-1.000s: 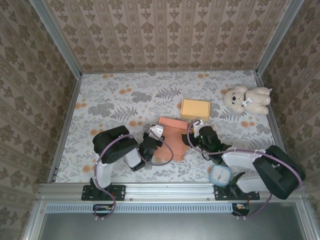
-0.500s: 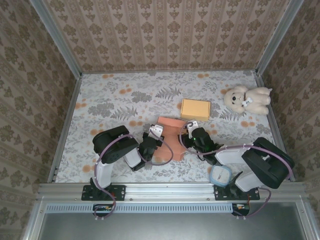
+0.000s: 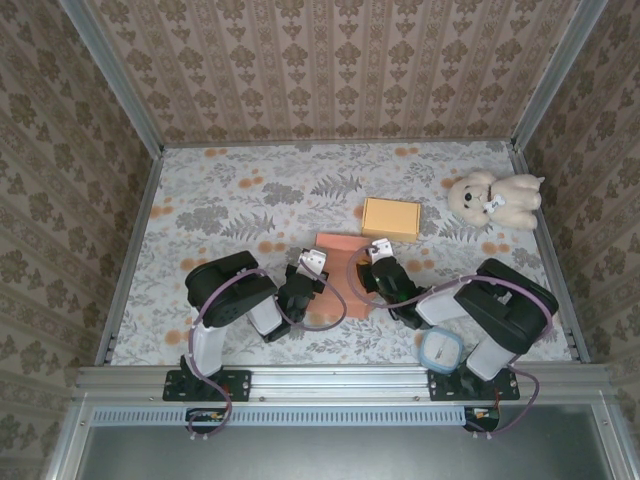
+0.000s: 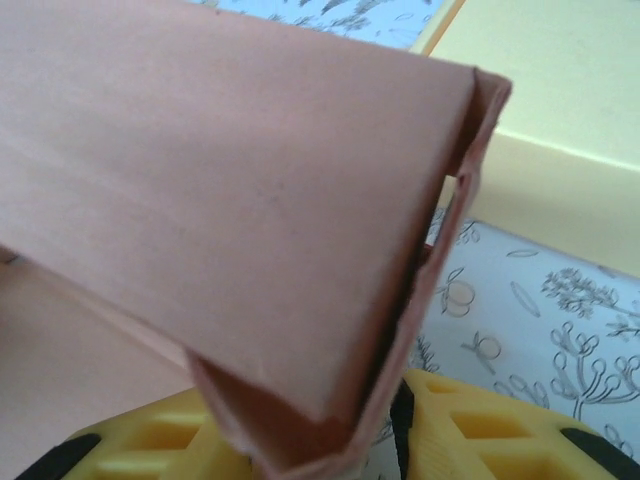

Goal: Fold the paper box

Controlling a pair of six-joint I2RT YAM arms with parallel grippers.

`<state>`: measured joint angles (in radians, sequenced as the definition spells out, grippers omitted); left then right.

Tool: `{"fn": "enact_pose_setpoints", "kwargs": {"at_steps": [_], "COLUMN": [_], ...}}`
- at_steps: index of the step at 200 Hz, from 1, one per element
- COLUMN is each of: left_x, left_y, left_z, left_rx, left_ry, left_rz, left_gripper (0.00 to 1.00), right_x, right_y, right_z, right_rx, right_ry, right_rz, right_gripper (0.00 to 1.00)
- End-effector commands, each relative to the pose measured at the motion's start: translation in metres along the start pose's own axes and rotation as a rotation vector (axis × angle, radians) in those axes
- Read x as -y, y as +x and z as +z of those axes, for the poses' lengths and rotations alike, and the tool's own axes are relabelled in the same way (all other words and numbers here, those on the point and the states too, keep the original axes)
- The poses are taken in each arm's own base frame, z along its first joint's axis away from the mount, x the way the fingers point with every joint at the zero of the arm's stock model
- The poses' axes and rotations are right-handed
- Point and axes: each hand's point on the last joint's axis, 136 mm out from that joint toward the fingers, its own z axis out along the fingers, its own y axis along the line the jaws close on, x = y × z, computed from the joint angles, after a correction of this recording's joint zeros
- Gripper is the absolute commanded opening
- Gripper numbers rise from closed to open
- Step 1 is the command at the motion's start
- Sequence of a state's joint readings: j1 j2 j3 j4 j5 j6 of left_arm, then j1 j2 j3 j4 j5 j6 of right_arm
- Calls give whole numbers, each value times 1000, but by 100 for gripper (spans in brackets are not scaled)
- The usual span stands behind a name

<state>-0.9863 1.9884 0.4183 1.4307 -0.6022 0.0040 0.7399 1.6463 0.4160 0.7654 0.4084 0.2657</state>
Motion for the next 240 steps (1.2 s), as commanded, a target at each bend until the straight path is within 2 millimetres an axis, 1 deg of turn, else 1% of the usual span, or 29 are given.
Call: {"fn": "enact_pose_setpoints", "kwargs": {"at_steps": [1, 11, 15, 31, 42, 65, 82, 99, 147, 182, 202, 223, 234, 240], "left_x": [23, 24, 24, 22, 19, 10, 3, -4, -16, -21, -20, -18, -18, -18], "left_y": [44, 44, 44, 44, 44, 45, 46, 46, 46, 46, 47, 47, 47, 46], "left_z": [-8, -7, -7, -7, -7, -8, -8, -8, -9, -11, -10, -8, -8, -7], "left_rx": [-138, -137, -138, -138, -138, -143, -143, -144, -141, -139, -143, -144, -145, -142], "left_ry": [112, 113, 110, 94, 72, 20, -25, -61, -131, -159, -159, -155, -155, -156], "left_rz": [110, 112, 113, 105, 95, 74, 59, 52, 31, 18, 14, 11, 11, 10], "left_gripper": [0, 0, 0, 0, 0, 0, 0, 0, 0, 0, 0, 0, 0, 0], "right_x": [-9, -9, -8, 4, 16, 46, 61, 71, 82, 103, 112, 107, 99, 91], "right_y": [-37, -38, -39, -38, -35, -28, -28, -28, -27, -20, -20, -22, -20, -20], "right_z": [3, 4, 5, 7, 5, -6, -14, -21, -26, -35, -39, -36, -28, -22], "right_rx": [144, 158, 160, 154, 152, 136, 132, 128, 91, 59, 58, 52, 44, 51], "right_ry": [36, 65, 82, 184, 269, 456, 555, 632, 739, 797, 835, 822, 752, 685], "right_rz": [63, 64, 62, 61, 77, 99, 86, 69, -10, 2, 18, 41, 68, 92], "right_gripper": [40, 39, 36, 35, 34, 34, 34, 35, 35, 36, 37, 39, 40, 40]}}
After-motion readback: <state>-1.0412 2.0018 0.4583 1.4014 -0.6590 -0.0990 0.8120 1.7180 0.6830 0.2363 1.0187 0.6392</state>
